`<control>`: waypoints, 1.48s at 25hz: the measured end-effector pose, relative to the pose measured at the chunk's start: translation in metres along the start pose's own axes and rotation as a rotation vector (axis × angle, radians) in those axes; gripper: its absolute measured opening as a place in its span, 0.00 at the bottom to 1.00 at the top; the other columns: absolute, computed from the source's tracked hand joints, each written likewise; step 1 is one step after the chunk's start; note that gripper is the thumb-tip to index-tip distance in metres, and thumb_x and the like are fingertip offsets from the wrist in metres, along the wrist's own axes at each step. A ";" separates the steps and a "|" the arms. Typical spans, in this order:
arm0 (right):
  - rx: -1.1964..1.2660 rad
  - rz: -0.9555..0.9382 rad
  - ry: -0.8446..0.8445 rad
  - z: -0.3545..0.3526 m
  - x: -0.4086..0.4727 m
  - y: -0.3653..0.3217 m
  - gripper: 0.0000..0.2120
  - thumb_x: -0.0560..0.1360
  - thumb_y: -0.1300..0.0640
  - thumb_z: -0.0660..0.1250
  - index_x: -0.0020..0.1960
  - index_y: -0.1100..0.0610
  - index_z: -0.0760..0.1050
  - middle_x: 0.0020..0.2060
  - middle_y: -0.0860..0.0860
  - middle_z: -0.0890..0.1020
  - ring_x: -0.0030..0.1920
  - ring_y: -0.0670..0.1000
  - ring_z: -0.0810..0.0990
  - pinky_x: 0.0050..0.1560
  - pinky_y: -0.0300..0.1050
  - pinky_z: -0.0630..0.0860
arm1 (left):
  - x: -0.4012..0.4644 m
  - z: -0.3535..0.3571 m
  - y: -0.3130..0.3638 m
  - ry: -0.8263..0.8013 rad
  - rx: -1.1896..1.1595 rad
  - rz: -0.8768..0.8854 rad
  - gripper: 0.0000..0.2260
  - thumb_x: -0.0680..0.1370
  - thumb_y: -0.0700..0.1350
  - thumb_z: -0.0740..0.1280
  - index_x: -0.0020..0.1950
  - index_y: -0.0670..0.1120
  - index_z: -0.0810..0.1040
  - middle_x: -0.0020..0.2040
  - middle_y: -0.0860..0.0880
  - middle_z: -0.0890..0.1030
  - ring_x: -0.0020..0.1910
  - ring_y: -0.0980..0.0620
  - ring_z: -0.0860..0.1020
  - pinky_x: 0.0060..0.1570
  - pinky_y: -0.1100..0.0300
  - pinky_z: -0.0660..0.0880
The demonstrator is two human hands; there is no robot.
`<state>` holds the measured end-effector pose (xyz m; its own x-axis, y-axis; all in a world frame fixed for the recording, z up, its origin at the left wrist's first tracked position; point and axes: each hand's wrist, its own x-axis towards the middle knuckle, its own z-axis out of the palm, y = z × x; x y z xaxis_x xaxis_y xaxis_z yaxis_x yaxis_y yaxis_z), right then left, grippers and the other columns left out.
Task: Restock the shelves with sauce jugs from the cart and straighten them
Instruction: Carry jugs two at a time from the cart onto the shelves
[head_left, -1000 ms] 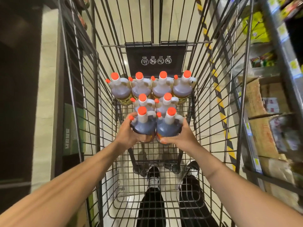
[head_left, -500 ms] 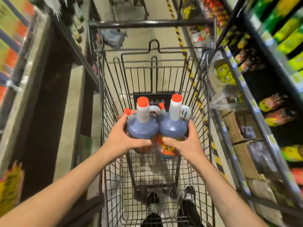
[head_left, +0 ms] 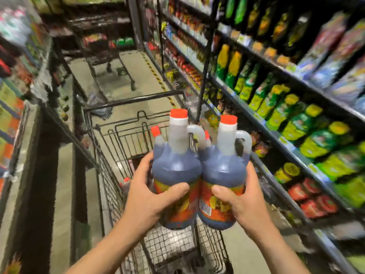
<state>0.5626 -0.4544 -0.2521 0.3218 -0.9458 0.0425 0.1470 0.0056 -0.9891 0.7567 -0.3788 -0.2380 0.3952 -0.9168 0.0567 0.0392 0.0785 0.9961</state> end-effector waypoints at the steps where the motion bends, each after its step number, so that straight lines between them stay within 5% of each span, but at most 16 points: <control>1: 0.021 -0.008 0.037 -0.011 -0.015 -0.011 0.35 0.57 0.53 0.78 0.63 0.44 0.74 0.54 0.47 0.86 0.53 0.49 0.86 0.46 0.42 0.82 | -0.007 0.014 0.009 -0.028 0.007 0.019 0.38 0.58 0.53 0.79 0.66 0.47 0.75 0.56 0.55 0.86 0.53 0.59 0.84 0.49 0.65 0.79; 4: 0.062 -0.037 0.178 -0.045 -0.061 -0.045 0.39 0.54 0.53 0.77 0.64 0.54 0.72 0.50 0.47 0.88 0.47 0.46 0.87 0.41 0.39 0.81 | -0.027 0.059 0.032 -0.125 0.068 0.078 0.33 0.59 0.59 0.74 0.62 0.50 0.76 0.52 0.61 0.85 0.49 0.64 0.83 0.46 0.68 0.78; 7: 0.089 -0.037 0.311 -0.081 -0.108 -0.069 0.39 0.54 0.52 0.78 0.64 0.53 0.73 0.51 0.49 0.88 0.48 0.49 0.87 0.41 0.41 0.82 | -0.047 0.107 0.045 -0.253 0.063 0.120 0.33 0.58 0.60 0.73 0.60 0.50 0.76 0.50 0.61 0.85 0.45 0.68 0.82 0.42 0.72 0.75; 16: 0.150 -0.130 0.852 -0.219 -0.295 -0.113 0.42 0.57 0.43 0.82 0.67 0.54 0.74 0.56 0.56 0.86 0.54 0.57 0.87 0.46 0.47 0.83 | -0.167 0.300 0.055 -0.841 0.036 -0.017 0.32 0.60 0.61 0.75 0.60 0.53 0.72 0.50 0.55 0.86 0.47 0.55 0.86 0.42 0.58 0.81; 19: 0.165 -0.166 0.999 -0.263 -0.370 -0.123 0.30 0.68 0.49 0.76 0.68 0.55 0.74 0.55 0.57 0.86 0.54 0.59 0.86 0.48 0.51 0.83 | -0.231 0.360 0.057 -0.989 0.039 -0.076 0.32 0.60 0.60 0.77 0.59 0.53 0.73 0.50 0.52 0.86 0.48 0.52 0.86 0.44 0.54 0.82; 23: 0.121 -0.194 1.149 -0.299 -0.457 -0.135 0.26 0.70 0.51 0.72 0.67 0.55 0.75 0.54 0.57 0.87 0.53 0.59 0.87 0.48 0.52 0.84 | -0.306 0.422 0.059 -1.113 -0.002 -0.113 0.27 0.65 0.56 0.77 0.60 0.52 0.73 0.50 0.50 0.86 0.46 0.53 0.86 0.40 0.59 0.82; 27: 0.109 -0.223 1.320 -0.319 -0.531 -0.146 0.35 0.63 0.44 0.77 0.67 0.55 0.75 0.53 0.57 0.87 0.52 0.60 0.87 0.46 0.51 0.84 | -0.371 0.469 0.066 -1.280 -0.012 -0.090 0.32 0.64 0.63 0.78 0.63 0.54 0.72 0.50 0.53 0.86 0.49 0.51 0.86 0.47 0.49 0.82; 37: 0.075 -0.259 1.572 -0.384 -0.624 -0.154 0.33 0.60 0.45 0.78 0.62 0.55 0.76 0.50 0.58 0.87 0.48 0.61 0.87 0.43 0.53 0.84 | -0.464 0.577 0.058 -1.534 -0.035 -0.075 0.31 0.63 0.61 0.76 0.63 0.55 0.71 0.49 0.56 0.86 0.48 0.54 0.86 0.42 0.58 0.82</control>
<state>-0.0197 0.0109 -0.1806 -0.9527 -0.3026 -0.0275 0.1013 -0.2311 -0.9676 0.0458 -0.1754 -0.1675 -0.9039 -0.4257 0.0421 0.0446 0.0041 0.9990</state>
